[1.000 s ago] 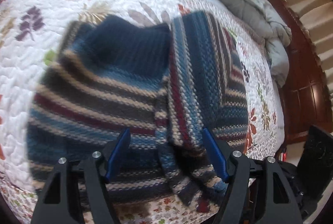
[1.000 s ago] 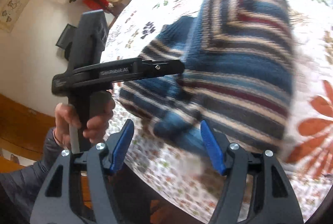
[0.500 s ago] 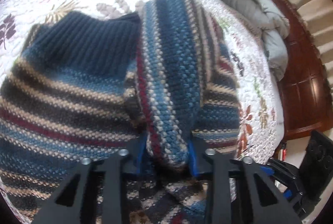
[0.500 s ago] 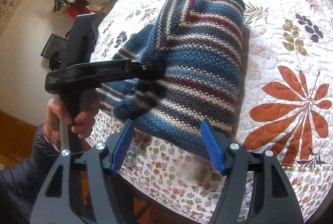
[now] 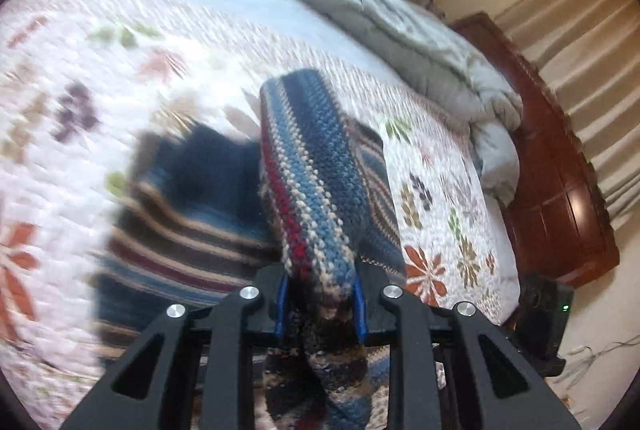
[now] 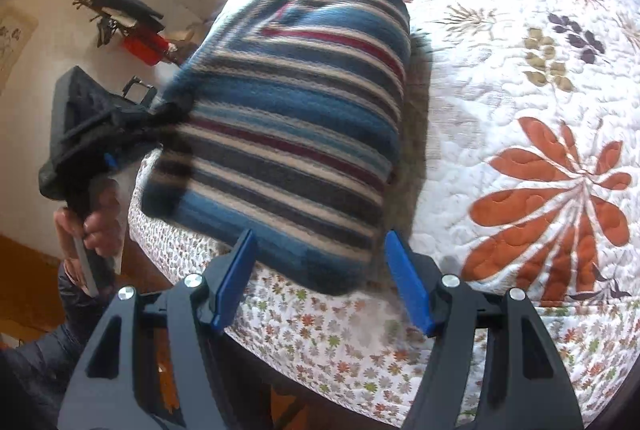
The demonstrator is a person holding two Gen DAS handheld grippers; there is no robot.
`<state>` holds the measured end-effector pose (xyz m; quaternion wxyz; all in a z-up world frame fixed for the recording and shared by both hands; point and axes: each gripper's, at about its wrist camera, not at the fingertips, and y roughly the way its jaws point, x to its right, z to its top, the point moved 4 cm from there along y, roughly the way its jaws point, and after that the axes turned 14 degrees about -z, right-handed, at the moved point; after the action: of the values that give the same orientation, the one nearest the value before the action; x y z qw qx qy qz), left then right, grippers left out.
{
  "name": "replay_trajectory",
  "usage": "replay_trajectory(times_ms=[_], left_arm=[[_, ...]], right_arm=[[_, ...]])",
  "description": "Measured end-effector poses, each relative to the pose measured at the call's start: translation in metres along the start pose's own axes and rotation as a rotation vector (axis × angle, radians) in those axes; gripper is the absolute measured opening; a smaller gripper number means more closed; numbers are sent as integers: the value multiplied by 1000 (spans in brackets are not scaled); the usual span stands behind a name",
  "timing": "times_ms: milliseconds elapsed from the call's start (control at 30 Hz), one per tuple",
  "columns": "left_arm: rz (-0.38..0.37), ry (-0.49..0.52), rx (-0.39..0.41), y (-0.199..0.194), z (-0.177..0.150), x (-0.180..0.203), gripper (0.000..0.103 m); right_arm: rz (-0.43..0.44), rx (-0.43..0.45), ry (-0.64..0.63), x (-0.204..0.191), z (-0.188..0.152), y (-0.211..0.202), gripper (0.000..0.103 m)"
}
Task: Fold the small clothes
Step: 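Grasp the folded bundle with the left gripper and press it into shape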
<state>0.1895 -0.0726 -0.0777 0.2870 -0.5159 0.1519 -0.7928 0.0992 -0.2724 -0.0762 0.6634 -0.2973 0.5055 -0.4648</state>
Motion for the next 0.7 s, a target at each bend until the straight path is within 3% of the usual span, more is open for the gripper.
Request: replay_trajectory(times_ms=[133, 200, 300, 400, 533, 700], left_arm=[[62, -17, 43, -45, 6, -29, 25], [85, -31, 27, -47, 2, -45, 25], [92, -109, -43, -28, -19, -84, 26], [116, -150, -75, -5, -34, -108, 27], [106, -151, -60, 1, -39, -121, 30], [100, -153, -55, -19, -38, -107, 35]], right_arm=[[33, -1, -37, -21, 5, 8, 67], [45, -2, -48, -30, 8, 13, 67], [34, -20, -62, -43, 12, 25, 67], [-62, -42, -97, -49, 12, 41, 67], [-96, -91, -106, -50, 4, 57, 67], [-91, -110, -105, -50, -4, 64, 67]])
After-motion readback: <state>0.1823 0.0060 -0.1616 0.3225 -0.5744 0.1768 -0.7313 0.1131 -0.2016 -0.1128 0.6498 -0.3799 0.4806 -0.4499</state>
